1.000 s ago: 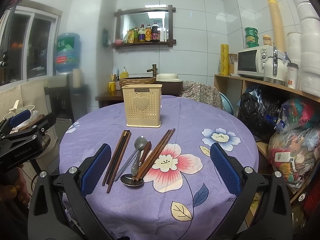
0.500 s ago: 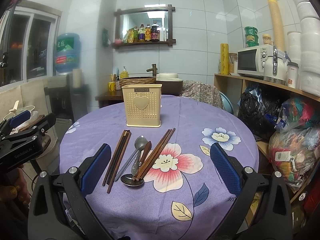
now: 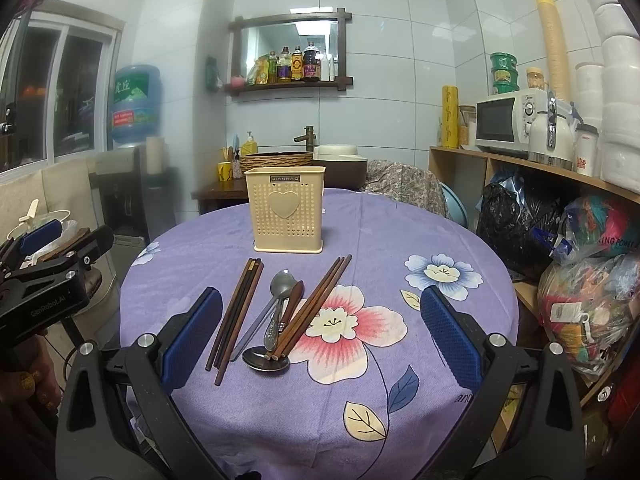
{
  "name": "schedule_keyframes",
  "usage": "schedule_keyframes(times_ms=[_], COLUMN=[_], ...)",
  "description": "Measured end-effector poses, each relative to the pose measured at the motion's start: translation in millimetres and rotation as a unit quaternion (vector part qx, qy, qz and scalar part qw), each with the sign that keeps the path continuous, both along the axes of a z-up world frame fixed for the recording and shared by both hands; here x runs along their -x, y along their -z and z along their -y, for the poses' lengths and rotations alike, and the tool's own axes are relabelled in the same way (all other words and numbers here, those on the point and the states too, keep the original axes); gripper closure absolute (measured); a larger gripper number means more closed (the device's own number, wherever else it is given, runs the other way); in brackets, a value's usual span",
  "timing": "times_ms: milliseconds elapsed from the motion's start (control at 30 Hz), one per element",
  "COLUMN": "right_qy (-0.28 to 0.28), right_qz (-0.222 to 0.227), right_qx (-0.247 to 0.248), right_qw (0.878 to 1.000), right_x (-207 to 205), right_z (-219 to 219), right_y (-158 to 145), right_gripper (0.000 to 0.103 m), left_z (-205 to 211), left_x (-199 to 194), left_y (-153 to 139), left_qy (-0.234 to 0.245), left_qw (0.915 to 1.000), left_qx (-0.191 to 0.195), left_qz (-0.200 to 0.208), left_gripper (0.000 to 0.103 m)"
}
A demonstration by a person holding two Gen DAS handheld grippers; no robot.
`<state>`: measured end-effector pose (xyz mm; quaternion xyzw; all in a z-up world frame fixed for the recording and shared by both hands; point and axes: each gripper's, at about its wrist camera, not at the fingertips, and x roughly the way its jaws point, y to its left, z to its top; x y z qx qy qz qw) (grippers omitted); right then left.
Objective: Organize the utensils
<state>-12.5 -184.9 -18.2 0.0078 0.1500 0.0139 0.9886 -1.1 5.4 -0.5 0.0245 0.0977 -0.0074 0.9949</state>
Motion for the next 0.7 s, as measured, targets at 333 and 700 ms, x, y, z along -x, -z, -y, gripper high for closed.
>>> schedule_keyframes(times_ms=[333,700], right_qy=[0.0,0.0], right_qz=[-0.001,-0.001], right_qx=[0.0,-0.002], right_qw=[1.0,1.0], right_x=[0.4,-0.8], right_z=[-0.4,-0.1], right_y=[-0.1,1.4], right_gripper=[0.005,0.005], left_z=[-0.7,-2.2], left_x=[-0.2,-0.2], left_y=[0.6,1.6], left_qy=[-0.001,-0.001], left_qw=[1.0,1.0], left_qx=[-0.001,-0.002], left_qz=[0.0,-0.001], left_gripper=[0.005,0.005])
